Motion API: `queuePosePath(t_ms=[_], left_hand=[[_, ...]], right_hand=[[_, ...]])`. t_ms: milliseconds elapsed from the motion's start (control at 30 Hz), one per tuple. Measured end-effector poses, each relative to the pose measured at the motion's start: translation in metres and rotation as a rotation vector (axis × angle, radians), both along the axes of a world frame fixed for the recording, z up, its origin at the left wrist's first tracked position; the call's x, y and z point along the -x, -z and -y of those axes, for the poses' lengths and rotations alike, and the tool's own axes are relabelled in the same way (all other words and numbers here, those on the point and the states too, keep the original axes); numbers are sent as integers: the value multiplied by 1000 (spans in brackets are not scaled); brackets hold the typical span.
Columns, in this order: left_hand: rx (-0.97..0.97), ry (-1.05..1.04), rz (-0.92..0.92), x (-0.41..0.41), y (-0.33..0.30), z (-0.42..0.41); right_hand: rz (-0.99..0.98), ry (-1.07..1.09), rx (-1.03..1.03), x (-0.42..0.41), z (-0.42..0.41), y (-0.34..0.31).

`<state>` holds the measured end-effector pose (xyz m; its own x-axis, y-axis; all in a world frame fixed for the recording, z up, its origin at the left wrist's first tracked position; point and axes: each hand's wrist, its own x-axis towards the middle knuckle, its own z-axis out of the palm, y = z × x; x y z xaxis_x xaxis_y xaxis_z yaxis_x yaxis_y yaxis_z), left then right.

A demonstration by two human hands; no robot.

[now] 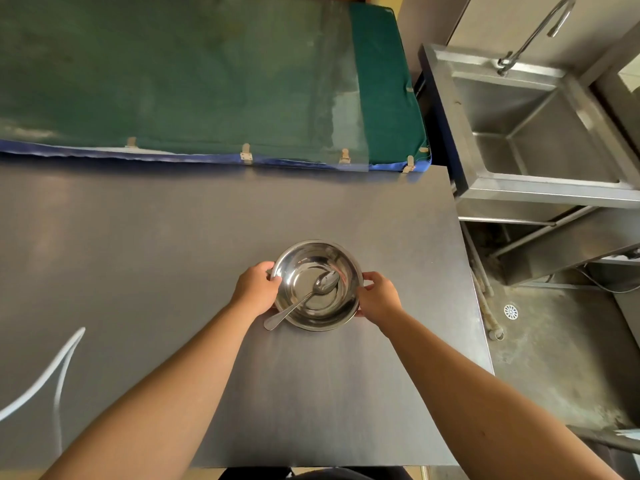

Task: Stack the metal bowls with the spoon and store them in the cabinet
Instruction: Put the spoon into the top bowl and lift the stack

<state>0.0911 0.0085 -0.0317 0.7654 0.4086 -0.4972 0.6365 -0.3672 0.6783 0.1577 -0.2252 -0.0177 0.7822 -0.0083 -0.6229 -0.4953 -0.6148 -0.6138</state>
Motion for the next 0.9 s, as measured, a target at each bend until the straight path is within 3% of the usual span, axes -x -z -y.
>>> queuePosePath(t_ms=[300,500,900], left_hand=[[118,69,65,7,-8,0],[62,220,97,-2,-36,24],[182,515,184,-36,-122,190]], right_hand=[[-2,135,-55,31,15,-15],[38,231,-75,55,45,-40],[203,553,-113,105,200,-110]])
